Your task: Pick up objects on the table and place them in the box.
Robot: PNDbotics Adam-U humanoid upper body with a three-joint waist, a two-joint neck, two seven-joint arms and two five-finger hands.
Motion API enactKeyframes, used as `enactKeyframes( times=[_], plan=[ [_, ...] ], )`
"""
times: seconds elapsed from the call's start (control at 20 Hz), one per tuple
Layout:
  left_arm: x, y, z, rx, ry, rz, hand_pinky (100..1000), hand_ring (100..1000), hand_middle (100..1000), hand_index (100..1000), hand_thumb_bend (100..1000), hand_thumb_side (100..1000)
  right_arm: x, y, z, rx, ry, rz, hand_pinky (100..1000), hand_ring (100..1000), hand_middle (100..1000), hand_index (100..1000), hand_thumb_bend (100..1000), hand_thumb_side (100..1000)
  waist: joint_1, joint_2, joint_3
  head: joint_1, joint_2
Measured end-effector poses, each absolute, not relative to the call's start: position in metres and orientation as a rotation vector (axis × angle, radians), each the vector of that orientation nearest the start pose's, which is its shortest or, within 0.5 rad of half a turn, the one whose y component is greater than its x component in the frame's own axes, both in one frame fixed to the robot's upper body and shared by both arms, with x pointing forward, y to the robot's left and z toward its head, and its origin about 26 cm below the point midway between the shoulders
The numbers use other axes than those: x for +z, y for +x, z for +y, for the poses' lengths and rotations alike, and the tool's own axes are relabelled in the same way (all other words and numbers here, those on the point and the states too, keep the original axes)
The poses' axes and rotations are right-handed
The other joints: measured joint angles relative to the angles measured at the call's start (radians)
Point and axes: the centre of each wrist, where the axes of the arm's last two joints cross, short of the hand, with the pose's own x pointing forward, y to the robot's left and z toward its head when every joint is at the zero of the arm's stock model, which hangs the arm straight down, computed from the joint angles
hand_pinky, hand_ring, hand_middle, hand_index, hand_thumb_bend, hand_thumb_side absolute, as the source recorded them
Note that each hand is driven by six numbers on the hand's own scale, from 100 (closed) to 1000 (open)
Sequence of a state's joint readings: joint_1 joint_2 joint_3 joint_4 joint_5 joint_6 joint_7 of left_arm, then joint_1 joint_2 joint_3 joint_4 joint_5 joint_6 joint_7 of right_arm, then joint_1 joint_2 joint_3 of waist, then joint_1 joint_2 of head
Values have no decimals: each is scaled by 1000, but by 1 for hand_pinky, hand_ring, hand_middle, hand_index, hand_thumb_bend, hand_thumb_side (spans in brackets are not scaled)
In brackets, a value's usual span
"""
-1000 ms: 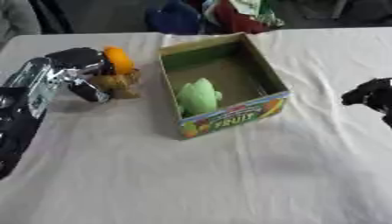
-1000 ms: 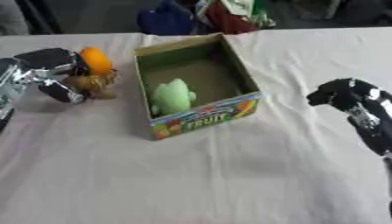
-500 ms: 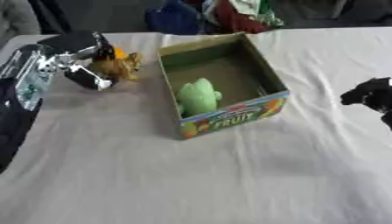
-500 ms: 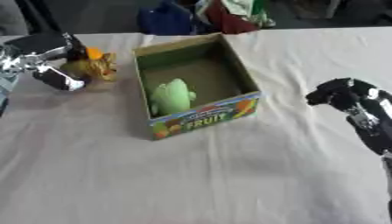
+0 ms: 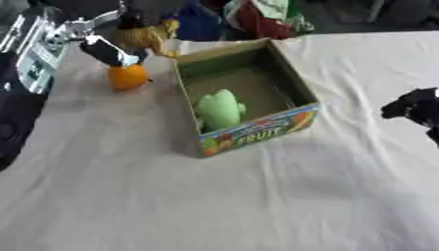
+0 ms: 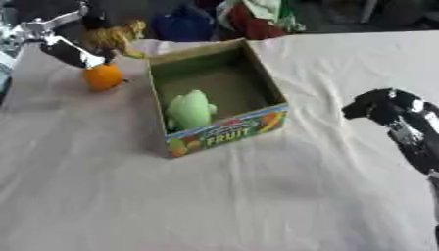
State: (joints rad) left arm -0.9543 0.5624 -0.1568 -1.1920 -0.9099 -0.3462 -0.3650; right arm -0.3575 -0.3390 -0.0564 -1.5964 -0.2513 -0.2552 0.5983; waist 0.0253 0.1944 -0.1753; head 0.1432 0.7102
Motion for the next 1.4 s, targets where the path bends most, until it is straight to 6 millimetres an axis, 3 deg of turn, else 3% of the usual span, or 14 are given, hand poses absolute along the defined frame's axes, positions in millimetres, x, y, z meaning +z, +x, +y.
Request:
enactKeyframes(
  times=[0.45, 0.7, 1.0, 1.4],
  plan=[
    [264, 470, 240, -1666, 1184, -1738, 599, 508, 459, 635, 193, 264, 133, 360, -285, 833, 409, -2079, 725, 720, 608, 729, 100, 618, 5, 8, -75, 32, -18],
    [248, 478, 225, -1652, 1231, -1764, 609, 525, 477, 658, 245, 295, 135, 362, -275, 873, 448, -2077, 726, 720, 608, 729, 100, 625, 10, 21, -125, 49, -27],
    [230, 482, 216, -1687, 1269, -1753, 618, 539, 498, 680, 303, 335, 137, 364, -268, 898, 476, -2077, 725, 720, 608, 729, 100, 632, 12, 35, -162, 62, -33],
    [206, 484, 215, -1754, 1243, -1691, 632, 555, 533, 720, 412, 404, 136, 364, -266, 897, 485, -2077, 725, 720, 608, 728, 100, 638, 22, 43, -168, 69, -35]
  ],
)
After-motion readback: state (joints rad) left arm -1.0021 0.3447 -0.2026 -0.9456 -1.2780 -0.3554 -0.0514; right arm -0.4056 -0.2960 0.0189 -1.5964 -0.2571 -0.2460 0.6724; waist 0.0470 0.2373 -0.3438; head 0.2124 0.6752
